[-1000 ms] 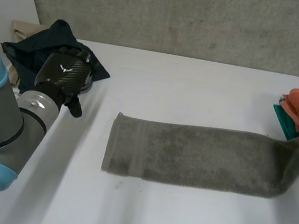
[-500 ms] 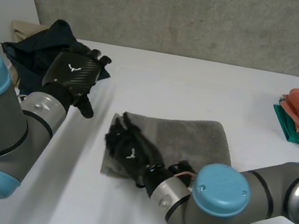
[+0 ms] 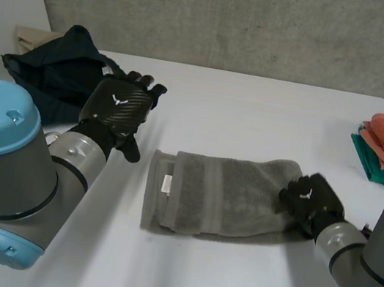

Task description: Fold the laundry.

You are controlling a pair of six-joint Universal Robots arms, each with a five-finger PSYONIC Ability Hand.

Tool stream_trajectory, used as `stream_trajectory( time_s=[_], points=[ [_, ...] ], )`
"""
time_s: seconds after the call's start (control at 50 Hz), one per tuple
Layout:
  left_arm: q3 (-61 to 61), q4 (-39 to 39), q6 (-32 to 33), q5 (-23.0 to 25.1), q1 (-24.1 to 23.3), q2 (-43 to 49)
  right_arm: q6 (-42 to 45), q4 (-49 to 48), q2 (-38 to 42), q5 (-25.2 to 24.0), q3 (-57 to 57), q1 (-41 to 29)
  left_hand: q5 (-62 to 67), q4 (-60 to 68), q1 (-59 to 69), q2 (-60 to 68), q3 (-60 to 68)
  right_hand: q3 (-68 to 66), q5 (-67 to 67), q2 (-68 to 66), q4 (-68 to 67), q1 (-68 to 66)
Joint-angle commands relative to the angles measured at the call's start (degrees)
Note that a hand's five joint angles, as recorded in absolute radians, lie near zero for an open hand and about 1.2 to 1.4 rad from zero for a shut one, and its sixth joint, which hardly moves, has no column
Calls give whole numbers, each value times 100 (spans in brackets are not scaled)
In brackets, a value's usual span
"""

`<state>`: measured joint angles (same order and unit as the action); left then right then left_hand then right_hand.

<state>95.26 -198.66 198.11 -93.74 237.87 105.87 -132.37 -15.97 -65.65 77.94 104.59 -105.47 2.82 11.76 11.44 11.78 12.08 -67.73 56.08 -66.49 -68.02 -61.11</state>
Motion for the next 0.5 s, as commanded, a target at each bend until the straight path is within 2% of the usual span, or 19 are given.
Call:
stream_trajectory(
  time_s=[0.02, 0.1, 0.2, 0.26, 0.28, 0.32, 0.34, 0.4, 0.42, 0.48, 0.5],
  points=[
    [19, 2, 0, -12, -12, -93, 370, -556, -308, 380, -641, -938, -277, -172, -140, -173, -203, -1227, 1392, -1351, -1198, -1889],
    [28, 11, 0, -39, -4, -207, 334, -801, -168, 143, -993, -1764, -277, -172, -140, -173, -203, -1227, 1392, -1351, -1198, -1889],
    [45, 20, 0, -56, 40, -251, 588, -1100, 648, -576, -1239, -2827, -277, -172, -140, -173, -203, -1227, 1392, -1351, -1198, -1889],
    [63, 29, 0, -65, 102, -251, 712, -1110, 1000, -719, -1327, -3119, -277, -172, -140, -173, -203, -1227, 1392, -1351, -1198, -1889],
    [63, 37, -9, -65, 145, -251, 695, -1101, 1071, -684, -1353, -3111, -277, -172, -140, -173, -203, -683, 848, -808, -654, -1345],
    [63, 38, -9, -65, 190, -251, 599, -1048, 1107, -570, -1398, -3085, -277, -172, -140, -173, -203, 2266, -2101, 2142, 2295, 1604],
    [63, 38, -17, -56, 207, -251, 355, -1031, 1055, -413, -1337, -3050, -277, -172, -140, -173, -203, 5513, -5348, 5389, 5542, 4851],
    [-7, 38, -61, -56, 216, -243, -296, -1039, 818, -262, -1231, -2988, -226, -121, -89, -123, -153, 5773, -5608, 5649, 5802, 5111],
    [-33, 46, -79, -56, 207, -234, -872, -1022, 460, -210, -1126, -2744, -210, -105, -73, -106, -136, 5773, -5608, 5649, 5802, 5111],
    [-209, 46, -193, -47, 146, -181, -1851, -952, -192, -209, -941, -2207, -159, -54, -22, -56, -85, 5773, -5608, 5649, 5802, 5111],
    [-331, 64, -306, -56, 76, -155, -2524, -856, -542, -218, -854, -1866, -159, -54, -22, -55, -85, 5773, -5608, 5649, 5802, 5111]
  ],
)
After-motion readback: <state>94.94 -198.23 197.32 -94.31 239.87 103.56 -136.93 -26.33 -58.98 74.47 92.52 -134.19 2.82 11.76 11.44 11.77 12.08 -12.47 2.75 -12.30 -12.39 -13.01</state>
